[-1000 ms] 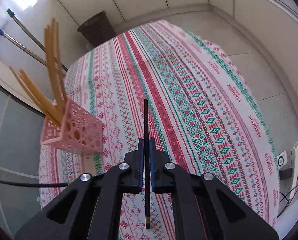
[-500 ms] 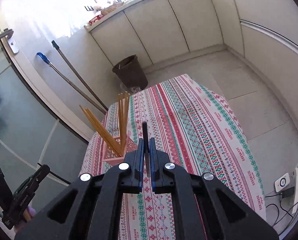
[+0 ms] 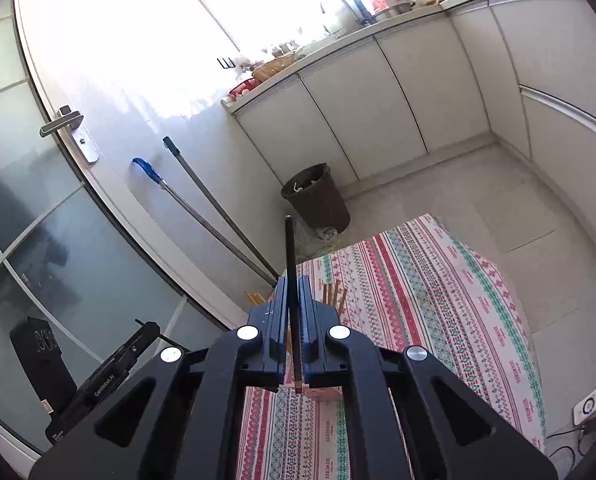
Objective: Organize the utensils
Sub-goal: 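Lower the black chopsticks into the pink basket and open both tools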
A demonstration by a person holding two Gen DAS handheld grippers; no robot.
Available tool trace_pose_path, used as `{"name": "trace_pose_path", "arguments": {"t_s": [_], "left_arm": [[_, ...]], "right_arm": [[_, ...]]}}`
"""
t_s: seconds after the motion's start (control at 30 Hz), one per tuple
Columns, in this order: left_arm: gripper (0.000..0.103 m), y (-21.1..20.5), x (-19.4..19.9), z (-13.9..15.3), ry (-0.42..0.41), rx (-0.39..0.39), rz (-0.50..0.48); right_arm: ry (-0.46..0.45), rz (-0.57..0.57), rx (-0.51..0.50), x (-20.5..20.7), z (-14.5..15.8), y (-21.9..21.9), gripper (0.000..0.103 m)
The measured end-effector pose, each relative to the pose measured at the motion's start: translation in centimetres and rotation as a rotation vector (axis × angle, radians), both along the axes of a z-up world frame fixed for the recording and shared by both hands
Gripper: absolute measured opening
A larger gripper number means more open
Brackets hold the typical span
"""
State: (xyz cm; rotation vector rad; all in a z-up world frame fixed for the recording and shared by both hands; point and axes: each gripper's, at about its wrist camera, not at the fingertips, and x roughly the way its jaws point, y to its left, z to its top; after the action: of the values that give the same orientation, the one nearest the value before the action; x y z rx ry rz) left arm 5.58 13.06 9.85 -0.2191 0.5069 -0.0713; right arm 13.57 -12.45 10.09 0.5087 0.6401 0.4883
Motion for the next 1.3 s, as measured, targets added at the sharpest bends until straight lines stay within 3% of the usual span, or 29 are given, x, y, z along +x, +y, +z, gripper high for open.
{"name": "trace_pose_path", "arguments": {"t_s": [0.2, 0.3, 0.43, 0.6, 0.93, 1.13, 1.3], "left_arm": [[0.007, -0.3, 3.8, -1.1, 0.053, 0.011, 0.023], [0.026, 1.0, 5.0, -2.4, 0.095, -0.037, 0.038], [0.026, 2.8, 4.5, -2.3, 0.081, -0.098, 0.076], [0.034, 3.9, 3.5, -1.7, 0.062, -0.101, 0.122], [0.037, 4.6, 3.8, -1.8, 0.078, -0.140, 0.115], [0.037, 4.4, 4.0, -1.8, 0.082, -0.150, 0.096], [0.042, 3.0, 3.5, -1.6, 0.062, -0.103, 0.096]], "right_arm": [[0.017, 0.018, 0.026, 2.2, -0.7, 0.5, 0.005], [0.054, 0.025, 0.024, 3.4, -1.7, 1.0, 0.005], [0.080, 0.033, 0.016, 4.2, -2.6, 1.8, 0.005], [0.100, 0.044, -0.018, 4.6, -3.4, 3.3, 0.005], [0.172, 0.048, -0.050, 6.9, -6.5, 7.0, 0.005], [0.228, 0.005, -0.018, 8.4, -8.9, 7.4, 0.019], [0.178, -0.004, -0.085, 7.0, -8.0, 7.2, 0.019]]}}
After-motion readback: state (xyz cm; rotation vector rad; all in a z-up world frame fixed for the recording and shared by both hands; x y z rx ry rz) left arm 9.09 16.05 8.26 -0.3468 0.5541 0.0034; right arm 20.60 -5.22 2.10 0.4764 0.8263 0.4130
